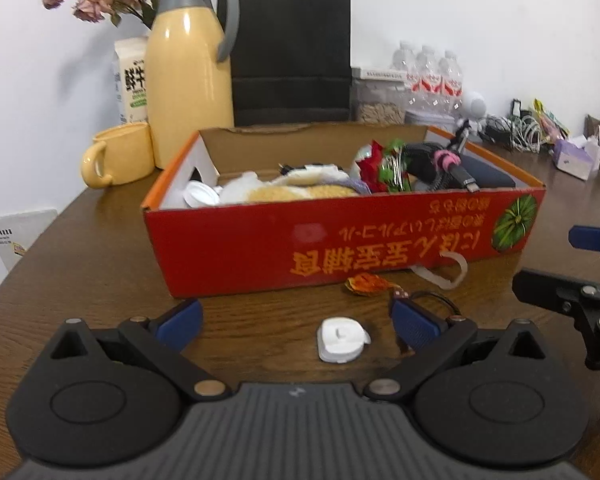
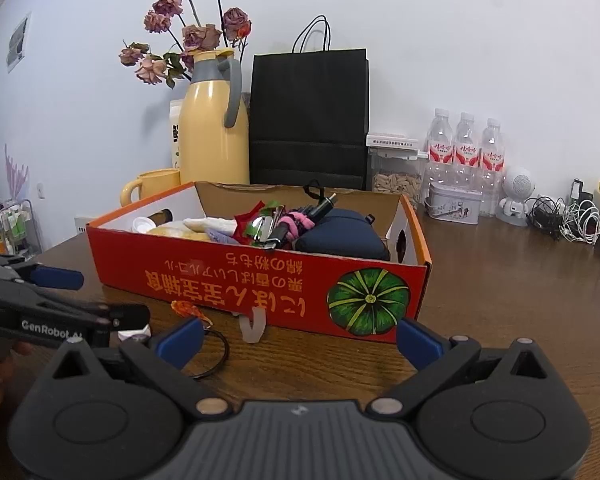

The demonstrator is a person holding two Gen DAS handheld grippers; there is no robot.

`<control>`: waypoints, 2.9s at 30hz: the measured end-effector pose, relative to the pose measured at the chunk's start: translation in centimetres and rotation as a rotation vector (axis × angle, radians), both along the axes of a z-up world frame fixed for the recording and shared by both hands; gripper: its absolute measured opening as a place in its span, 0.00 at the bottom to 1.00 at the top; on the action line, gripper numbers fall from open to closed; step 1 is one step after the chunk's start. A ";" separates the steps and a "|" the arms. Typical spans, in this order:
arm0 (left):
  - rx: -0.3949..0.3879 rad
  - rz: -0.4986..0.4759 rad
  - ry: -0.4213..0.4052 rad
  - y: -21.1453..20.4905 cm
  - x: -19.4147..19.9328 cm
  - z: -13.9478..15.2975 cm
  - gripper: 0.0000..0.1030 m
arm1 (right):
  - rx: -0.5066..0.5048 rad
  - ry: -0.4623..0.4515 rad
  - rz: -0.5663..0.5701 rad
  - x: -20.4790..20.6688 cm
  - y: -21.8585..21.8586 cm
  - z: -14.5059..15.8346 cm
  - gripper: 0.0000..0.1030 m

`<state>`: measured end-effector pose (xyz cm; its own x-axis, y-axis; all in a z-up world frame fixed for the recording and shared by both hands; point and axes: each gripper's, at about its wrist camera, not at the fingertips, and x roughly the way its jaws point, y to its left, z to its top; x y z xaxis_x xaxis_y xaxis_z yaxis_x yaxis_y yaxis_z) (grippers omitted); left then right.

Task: Organize objects
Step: 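Withdraw both open grippers from the box toward the table, then grasp the white cap on the table with the left gripper while the right gripper grasps the black cable, then carry the white cap and black cable into the box and open both grippers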

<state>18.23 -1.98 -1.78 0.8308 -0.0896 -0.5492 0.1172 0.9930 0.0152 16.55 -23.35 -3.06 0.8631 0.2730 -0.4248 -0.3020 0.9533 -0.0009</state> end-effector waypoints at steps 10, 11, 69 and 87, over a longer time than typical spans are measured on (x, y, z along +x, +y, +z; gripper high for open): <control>-0.015 -0.021 0.071 -0.1 0.6 -0.6 0.66 | -0.003 0.015 -0.002 0.3 0.0 -0.1 1.00; -0.018 -0.031 0.069 -0.1 0.5 -0.6 0.60 | -0.004 0.018 -0.002 0.3 0.0 -0.1 1.00; -0.097 0.057 -0.072 3.0 -1.6 0.7 0.26 | -0.052 0.195 0.098 3.5 9.4 -1.6 0.26; -0.099 0.064 -0.096 3.1 -2.2 0.7 0.26 | 0.033 0.045 0.114 -0.8 7.4 -0.2 0.12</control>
